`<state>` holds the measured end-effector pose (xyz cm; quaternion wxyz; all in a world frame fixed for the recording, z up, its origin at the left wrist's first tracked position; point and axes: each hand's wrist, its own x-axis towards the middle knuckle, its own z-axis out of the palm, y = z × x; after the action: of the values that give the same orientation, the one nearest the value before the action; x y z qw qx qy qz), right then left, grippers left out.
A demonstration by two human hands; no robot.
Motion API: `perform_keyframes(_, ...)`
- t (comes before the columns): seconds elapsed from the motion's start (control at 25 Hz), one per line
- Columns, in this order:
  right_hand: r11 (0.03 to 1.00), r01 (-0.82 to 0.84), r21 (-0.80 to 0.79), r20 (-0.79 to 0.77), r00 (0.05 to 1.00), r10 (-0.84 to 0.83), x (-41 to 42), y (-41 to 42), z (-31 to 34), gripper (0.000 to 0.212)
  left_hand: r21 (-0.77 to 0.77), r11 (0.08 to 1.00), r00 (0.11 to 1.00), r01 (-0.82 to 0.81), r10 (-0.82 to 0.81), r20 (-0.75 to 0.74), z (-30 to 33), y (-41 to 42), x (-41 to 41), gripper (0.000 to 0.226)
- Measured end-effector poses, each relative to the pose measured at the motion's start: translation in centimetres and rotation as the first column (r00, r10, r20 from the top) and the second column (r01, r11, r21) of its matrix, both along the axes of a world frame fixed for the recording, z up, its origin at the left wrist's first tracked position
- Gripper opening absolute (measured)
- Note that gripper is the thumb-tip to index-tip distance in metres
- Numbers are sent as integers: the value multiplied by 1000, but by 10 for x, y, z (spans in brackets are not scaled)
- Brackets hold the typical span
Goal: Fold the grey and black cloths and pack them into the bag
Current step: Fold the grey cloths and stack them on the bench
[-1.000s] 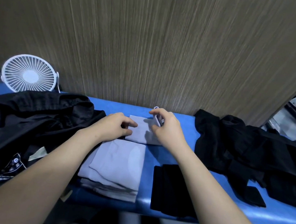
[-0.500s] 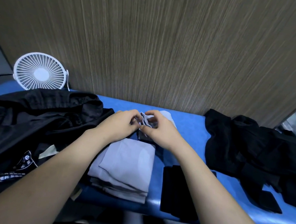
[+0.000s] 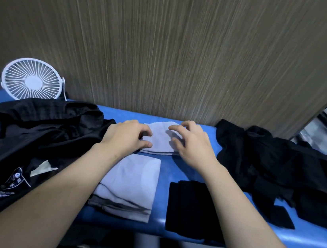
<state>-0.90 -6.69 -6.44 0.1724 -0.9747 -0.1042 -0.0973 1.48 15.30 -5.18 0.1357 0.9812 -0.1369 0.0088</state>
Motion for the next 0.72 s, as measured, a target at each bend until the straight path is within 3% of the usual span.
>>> perform_keyframes(0.12, 990, -67, -127, -203, 978, 40, -1, -11, -10, 56, -63, 998, 999, 13, -16, -43, -3, 3, 2, 37)
perform_keyframes(0.32, 976, -88, -198, -399, 917, 1, 6, -15, -16, 64, -54, 998, 993, 43, -49, -109, -8, 8, 9, 56)
perform_keyframes(0.44, 986, -6, -165, -330, 943, -50, 5, -14, -14, 65, 38, 997, 991, 74, -70, -113, -6, 9, 11, 60)
perform_keyframes(0.6, 959, 18, -284, -68, 997, -38, 1, -11, -10, 58, 97, 989, 992, 111, -105, -72, -3, 4, 9, 57)
perform_keyframes(0.72, 984, -27, -175, -52, 999, 18, 2, -2, -12, 50, 78, 987, 984, 140, -130, -122, -4, 3, 12, 54)
